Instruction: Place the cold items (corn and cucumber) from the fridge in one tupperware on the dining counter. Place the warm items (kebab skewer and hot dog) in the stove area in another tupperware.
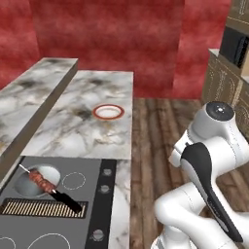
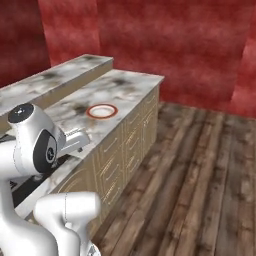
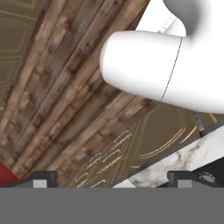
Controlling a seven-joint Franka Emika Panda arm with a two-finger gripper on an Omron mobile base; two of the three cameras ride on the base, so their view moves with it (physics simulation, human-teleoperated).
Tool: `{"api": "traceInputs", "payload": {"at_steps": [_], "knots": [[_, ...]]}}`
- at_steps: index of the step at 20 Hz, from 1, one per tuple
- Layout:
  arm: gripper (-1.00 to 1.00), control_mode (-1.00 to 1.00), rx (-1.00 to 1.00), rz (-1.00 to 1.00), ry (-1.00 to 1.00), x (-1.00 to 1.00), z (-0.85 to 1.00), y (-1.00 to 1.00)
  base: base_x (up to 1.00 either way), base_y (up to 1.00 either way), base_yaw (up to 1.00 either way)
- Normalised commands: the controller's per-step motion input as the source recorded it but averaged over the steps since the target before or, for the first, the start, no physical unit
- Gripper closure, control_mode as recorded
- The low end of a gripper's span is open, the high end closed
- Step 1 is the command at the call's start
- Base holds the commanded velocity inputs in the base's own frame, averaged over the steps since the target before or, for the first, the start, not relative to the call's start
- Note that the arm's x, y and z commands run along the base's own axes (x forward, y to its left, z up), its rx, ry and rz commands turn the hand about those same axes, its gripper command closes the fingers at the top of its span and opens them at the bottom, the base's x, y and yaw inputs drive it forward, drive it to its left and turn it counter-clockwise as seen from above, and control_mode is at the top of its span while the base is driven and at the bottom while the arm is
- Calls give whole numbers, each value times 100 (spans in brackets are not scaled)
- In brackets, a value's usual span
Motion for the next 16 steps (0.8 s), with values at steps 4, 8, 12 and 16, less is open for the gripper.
{"api": "traceInputs", "payload": {"at_steps": [4,8,12,16], "knots": [[-100,100,0,0,0,0,0,0,74,16,52],[-100,100,0,0,0,0,0,0,73,24,50],[-100,100,0,0,0,0,0,0,31,32,41],[-100,-100,-4,21,0,6,-15,20,4,16,19]]}}
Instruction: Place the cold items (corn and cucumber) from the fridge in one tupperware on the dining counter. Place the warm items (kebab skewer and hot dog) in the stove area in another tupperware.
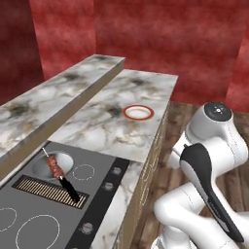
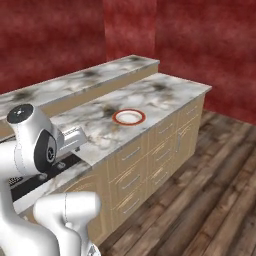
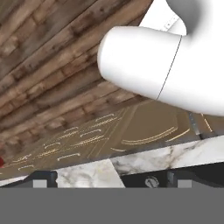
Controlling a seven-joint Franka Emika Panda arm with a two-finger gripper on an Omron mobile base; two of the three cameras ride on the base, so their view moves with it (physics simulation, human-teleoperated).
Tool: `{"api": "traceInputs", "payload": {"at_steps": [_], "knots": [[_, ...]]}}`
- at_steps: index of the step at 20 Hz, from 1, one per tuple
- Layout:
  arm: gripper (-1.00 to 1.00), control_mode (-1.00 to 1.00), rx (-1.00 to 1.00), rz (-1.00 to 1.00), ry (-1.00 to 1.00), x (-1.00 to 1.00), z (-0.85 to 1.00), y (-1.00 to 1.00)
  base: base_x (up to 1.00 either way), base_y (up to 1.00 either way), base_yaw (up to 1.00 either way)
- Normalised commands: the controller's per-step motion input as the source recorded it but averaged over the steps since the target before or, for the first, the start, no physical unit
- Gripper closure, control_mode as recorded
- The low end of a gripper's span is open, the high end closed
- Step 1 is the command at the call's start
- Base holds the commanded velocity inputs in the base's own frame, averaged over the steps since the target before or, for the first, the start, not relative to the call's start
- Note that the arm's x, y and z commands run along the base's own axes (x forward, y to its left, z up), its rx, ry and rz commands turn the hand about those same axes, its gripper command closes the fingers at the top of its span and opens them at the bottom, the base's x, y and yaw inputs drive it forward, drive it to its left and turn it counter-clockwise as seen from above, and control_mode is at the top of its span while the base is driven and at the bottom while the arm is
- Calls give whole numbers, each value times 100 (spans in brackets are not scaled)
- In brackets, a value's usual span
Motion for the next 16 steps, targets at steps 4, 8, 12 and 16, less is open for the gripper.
{"api": "traceInputs", "payload": {"at_steps": [4,8,12,16], "knots": [[-100,-100,-8,37,0,12,-22,51,0,0,0],[-100,-100,-2,15,-1,18,-17,57,0,0,0],[-100,-100,9,12,-2,25,-3,60,0,0,0],[-100,-100,16,4,6,43,0,91,0,0,0]]}}
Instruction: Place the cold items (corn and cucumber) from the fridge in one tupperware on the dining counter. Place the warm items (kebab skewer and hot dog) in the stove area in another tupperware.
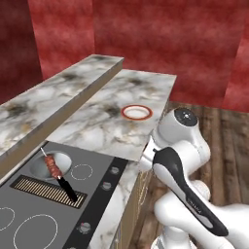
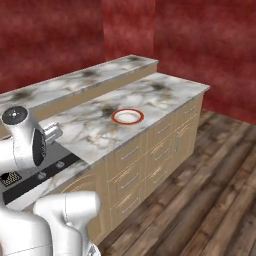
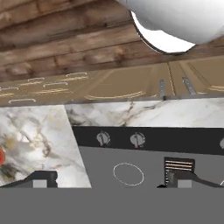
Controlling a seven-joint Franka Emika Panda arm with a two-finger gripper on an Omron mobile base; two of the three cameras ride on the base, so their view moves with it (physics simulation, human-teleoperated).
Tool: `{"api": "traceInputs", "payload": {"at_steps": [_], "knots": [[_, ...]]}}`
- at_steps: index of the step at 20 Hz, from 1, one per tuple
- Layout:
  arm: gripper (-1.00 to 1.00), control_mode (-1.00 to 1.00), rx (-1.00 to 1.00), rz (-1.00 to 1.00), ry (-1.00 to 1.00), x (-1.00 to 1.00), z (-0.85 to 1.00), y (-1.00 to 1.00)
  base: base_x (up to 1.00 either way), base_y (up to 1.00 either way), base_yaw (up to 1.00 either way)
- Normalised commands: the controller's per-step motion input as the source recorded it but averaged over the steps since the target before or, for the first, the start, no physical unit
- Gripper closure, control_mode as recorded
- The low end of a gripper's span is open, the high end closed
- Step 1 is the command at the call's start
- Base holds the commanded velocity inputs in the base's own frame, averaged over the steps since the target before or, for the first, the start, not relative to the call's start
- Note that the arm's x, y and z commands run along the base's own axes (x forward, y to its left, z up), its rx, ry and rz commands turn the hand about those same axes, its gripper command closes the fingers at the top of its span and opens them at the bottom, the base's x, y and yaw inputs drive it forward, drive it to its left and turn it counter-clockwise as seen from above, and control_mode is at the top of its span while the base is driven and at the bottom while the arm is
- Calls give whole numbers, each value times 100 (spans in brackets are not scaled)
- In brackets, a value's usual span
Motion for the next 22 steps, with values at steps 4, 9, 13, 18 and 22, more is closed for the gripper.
{"api": "traceInputs", "payload": {"at_steps": [4,9,13,18,22], "knots": [[-100,-100,8,-1,23,56,-10,100,0,0,0],[-100,-100,0,-24,33,54,-28,100,0,0,0],[-100,-100,0,-34,32,49,-9,100,0,0,0],[-100,-100,-1,-34,6,37,-17,99,0,0,0],[-100,-100,0,-33,0,23,-24,79,0,0,0]]}}
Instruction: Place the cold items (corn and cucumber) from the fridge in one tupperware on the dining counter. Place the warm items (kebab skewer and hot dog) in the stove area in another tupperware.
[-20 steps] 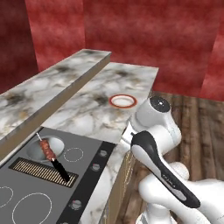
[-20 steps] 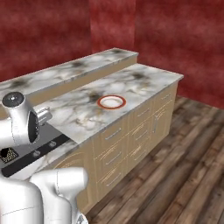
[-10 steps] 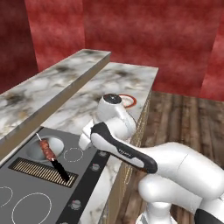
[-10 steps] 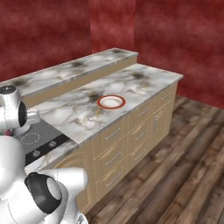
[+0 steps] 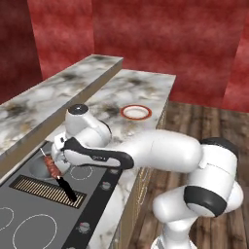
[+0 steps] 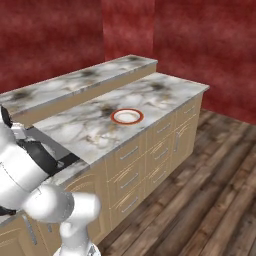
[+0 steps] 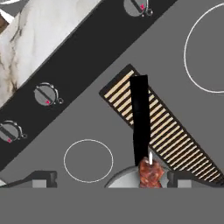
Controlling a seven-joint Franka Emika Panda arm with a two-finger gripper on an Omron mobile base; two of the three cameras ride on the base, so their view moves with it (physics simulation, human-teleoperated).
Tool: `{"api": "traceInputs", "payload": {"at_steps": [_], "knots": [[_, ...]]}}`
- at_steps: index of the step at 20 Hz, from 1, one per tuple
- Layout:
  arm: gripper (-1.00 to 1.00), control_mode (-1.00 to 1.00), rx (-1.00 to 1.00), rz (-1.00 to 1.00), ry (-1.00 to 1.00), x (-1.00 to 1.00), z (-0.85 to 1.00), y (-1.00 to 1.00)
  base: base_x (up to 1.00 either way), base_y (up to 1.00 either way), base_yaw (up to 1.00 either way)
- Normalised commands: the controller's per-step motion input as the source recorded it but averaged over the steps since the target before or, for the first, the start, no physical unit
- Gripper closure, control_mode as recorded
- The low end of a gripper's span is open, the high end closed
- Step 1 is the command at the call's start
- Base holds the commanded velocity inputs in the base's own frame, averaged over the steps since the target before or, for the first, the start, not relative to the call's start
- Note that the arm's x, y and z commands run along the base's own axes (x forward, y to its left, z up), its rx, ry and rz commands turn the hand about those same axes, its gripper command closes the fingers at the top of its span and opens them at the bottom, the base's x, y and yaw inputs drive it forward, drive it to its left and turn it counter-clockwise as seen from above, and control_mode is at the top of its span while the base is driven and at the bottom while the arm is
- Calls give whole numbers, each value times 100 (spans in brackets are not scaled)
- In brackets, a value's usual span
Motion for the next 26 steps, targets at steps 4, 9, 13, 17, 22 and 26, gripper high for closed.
{"api": "traceInputs", "payload": {"at_steps": [4,9,13,17,22,26], "knots": [[-100,-100,0,-19,0,39,-47,58,0,0,0],[-100,-100,-4,-6,8,57,-47,47,0,0,0],[-100,-100,-12,1,16,86,-37,54,0,0,0],[-100,-100,-23,2,19,93,-43,85,0,0,0],[-100,-100,-22,0,13,75,-35,100,0,0,0],[-100,-100,-16,0,12,55,-27,60,0,0,0]]}}
